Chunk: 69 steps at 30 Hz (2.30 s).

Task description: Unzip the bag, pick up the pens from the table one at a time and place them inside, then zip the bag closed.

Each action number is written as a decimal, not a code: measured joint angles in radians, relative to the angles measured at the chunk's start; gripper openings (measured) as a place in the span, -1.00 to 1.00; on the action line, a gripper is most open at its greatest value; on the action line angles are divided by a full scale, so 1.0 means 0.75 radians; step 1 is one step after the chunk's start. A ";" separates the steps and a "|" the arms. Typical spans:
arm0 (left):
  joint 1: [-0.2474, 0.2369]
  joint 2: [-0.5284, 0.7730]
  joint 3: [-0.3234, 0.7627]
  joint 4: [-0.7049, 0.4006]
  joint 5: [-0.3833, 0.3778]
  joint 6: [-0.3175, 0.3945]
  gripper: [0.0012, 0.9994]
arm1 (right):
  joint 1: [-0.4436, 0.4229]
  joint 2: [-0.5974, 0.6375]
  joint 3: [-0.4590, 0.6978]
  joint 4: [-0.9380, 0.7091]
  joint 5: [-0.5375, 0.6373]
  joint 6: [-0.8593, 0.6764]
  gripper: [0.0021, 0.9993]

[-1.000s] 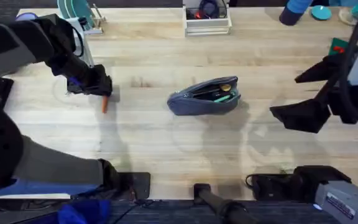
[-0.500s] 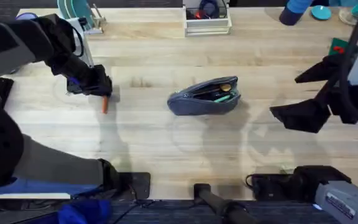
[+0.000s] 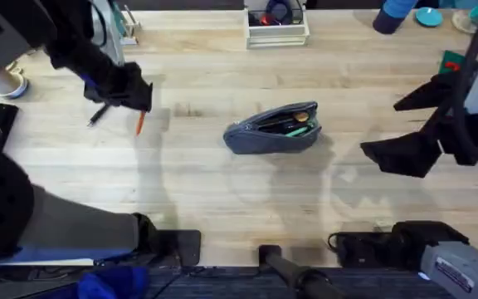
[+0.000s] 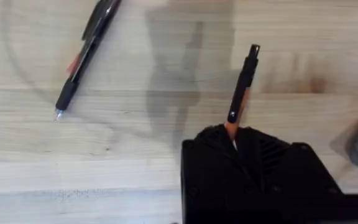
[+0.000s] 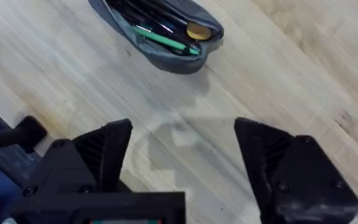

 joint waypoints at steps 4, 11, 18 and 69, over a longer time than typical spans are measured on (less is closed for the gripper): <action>-0.085 -0.081 0.098 -0.081 0.005 0.014 -0.92 | 0.000 0.000 0.000 -0.001 0.000 0.001 1.00; -0.256 -0.202 0.273 -0.194 0.016 0.059 -0.92 | 0.000 0.000 0.000 -0.001 0.000 0.001 1.00; -0.472 -0.228 0.389 -0.208 0.147 0.110 -0.92 | 0.000 0.000 0.000 -0.001 0.000 0.001 1.00; -1.184 0.170 0.396 -0.032 0.451 0.536 -0.92 | 0.000 0.000 0.000 -0.001 0.000 0.002 1.00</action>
